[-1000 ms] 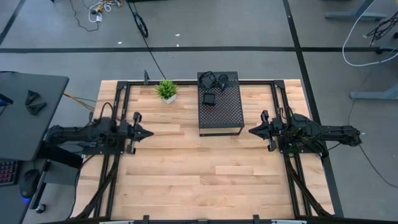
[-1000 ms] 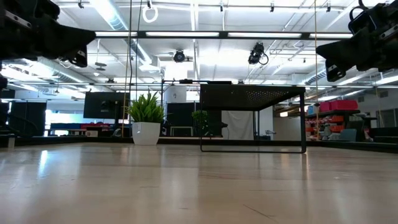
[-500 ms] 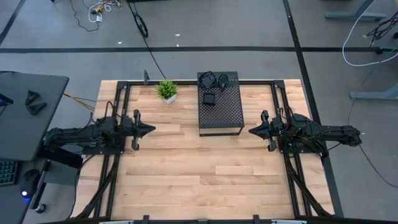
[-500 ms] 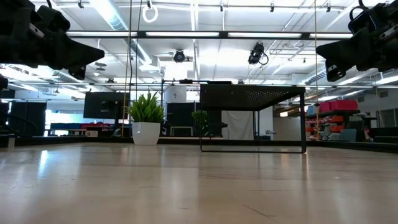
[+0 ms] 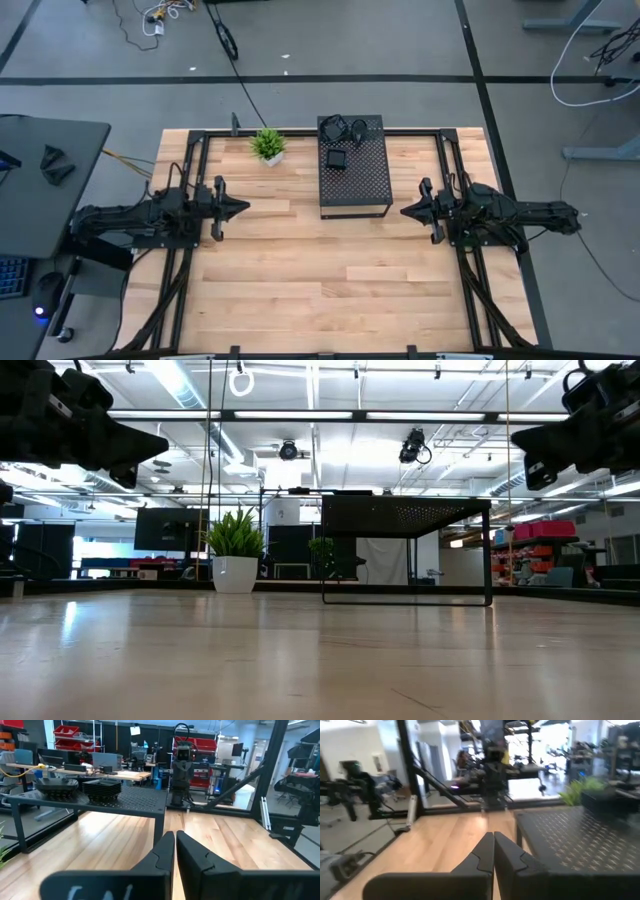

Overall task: Pick & Place Mini shaped plates
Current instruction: Return to Home Position

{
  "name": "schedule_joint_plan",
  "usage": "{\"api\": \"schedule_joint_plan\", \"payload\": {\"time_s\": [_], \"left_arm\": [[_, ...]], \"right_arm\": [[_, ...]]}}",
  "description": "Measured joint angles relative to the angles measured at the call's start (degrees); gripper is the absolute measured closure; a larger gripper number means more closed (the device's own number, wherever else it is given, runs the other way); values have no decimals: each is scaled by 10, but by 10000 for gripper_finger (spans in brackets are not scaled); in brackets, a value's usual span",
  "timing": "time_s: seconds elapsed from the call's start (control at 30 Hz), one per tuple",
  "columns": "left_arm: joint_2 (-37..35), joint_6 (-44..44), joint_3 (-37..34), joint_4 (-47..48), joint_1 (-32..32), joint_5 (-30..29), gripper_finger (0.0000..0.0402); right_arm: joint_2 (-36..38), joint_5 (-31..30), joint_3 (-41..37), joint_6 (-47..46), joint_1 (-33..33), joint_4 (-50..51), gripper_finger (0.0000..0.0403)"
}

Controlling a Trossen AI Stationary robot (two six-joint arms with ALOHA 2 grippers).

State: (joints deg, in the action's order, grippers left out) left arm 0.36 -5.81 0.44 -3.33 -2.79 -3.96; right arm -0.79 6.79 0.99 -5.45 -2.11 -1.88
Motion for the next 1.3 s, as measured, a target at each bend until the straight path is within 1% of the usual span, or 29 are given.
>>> {"api": "schedule_joint_plan", "payload": {"time_s": [0.07,0.3,0.37,0.47,0.5,0.73,1.3], "left_arm": [[0,0,0,0,0,0,376],[0,0,0,0,0,1,376],[0,0,0,0,0,1,376],[0,0,0,0,0,1,376],[0,0,0,0,0,1,376],[0,0,0,-1,0,1,376],[0,0,0,-1,0,1,376]], "right_arm": [[8,2,0,0,9,-2,395],[8,12,1,2,10,-20,395],[8,12,1,29,10,-10,395],[8,13,1,98,11,1,395],[8,15,1,103,12,1,395],[8,17,1,30,12,-1,395],[5,17,0,29,12,-3,395]]}}
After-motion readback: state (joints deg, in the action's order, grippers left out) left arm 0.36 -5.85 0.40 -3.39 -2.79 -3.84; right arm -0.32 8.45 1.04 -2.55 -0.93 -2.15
